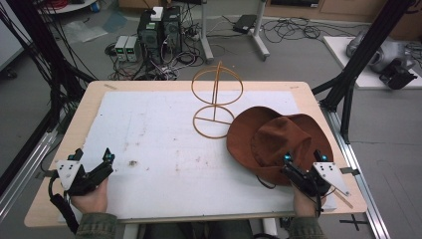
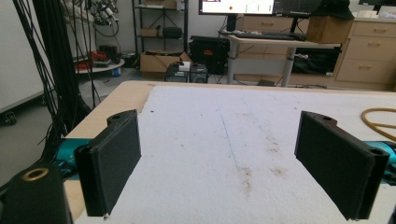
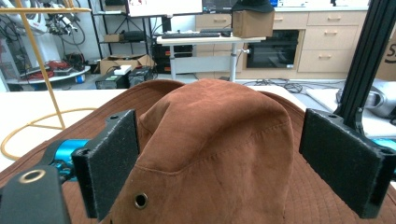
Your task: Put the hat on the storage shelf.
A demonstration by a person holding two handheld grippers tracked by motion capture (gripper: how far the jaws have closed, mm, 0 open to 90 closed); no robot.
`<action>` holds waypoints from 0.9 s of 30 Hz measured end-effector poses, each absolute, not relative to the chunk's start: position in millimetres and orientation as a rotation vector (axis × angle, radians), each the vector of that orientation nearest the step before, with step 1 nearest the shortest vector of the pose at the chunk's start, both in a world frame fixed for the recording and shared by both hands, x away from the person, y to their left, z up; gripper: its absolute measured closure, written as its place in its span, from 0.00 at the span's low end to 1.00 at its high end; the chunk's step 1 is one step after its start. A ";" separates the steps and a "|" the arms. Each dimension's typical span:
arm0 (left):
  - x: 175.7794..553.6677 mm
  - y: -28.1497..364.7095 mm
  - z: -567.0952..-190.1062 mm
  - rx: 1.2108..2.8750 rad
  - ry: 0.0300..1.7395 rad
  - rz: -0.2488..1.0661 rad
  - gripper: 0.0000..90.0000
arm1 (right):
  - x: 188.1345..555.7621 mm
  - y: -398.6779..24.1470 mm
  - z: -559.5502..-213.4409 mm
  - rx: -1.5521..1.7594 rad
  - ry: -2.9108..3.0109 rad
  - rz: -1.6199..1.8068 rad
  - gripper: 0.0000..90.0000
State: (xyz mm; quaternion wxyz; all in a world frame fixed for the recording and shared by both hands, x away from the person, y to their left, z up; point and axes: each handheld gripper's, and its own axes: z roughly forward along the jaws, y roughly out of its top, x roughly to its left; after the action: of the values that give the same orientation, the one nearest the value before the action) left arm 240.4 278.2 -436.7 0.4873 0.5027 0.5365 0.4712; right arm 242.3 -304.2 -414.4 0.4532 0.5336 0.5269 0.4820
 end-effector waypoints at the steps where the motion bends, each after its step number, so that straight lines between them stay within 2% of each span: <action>1: 240.4 278.2 -436.7 1.222 1.305 1.146 0.16 | 241.8 -303.8 -414.2 1.322 1.301 1.191 0.13; 17: 240.6 277.9 -436.0 1.216 1.303 1.145 0.16 | 241.1 -302.5 -412.8 1.329 1.289 1.201 0.13; 27: 240.0 279.2 -435.3 1.209 1.306 1.139 0.16 | 251.1 -286.2 -411.7 1.365 1.377 1.132 0.13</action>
State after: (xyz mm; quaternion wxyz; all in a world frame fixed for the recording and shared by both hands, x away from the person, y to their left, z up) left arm 240.0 279.2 -435.3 0.4919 0.4980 0.5382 0.4694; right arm 251.1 -286.2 -411.7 0.4332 0.5477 0.5529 0.4546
